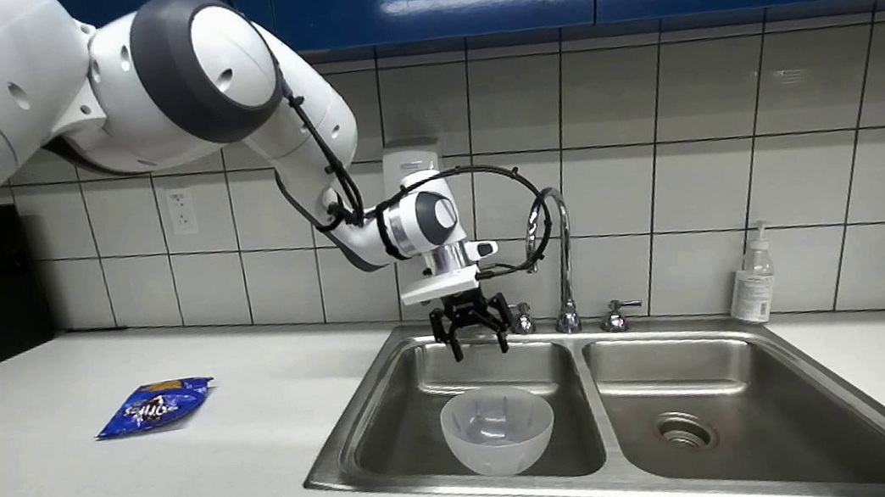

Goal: Put the bowl in the sink

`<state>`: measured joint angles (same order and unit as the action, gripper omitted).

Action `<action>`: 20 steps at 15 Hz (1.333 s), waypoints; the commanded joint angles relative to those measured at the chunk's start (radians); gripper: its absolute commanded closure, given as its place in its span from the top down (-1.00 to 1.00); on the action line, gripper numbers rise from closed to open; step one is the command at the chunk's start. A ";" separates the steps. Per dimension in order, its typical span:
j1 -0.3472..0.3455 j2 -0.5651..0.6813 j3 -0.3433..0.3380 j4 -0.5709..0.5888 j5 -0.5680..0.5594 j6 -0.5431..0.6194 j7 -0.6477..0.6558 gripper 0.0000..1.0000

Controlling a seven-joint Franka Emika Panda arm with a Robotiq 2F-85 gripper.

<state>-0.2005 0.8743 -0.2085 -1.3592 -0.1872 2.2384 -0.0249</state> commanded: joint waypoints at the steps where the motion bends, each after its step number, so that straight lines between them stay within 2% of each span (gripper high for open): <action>1: -0.011 -0.172 0.024 -0.206 0.013 0.065 -0.039 1.00; 7: 0.005 -0.420 0.035 -0.481 0.005 0.118 -0.056 1.00; 15: 0.071 -0.788 0.032 -0.879 -0.071 0.110 -0.021 1.00; 20: 0.103 -1.038 0.069 -1.140 -0.128 0.076 0.029 1.00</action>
<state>-0.1075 0.0199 -0.1682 -2.3236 -0.2707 2.3250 -0.0460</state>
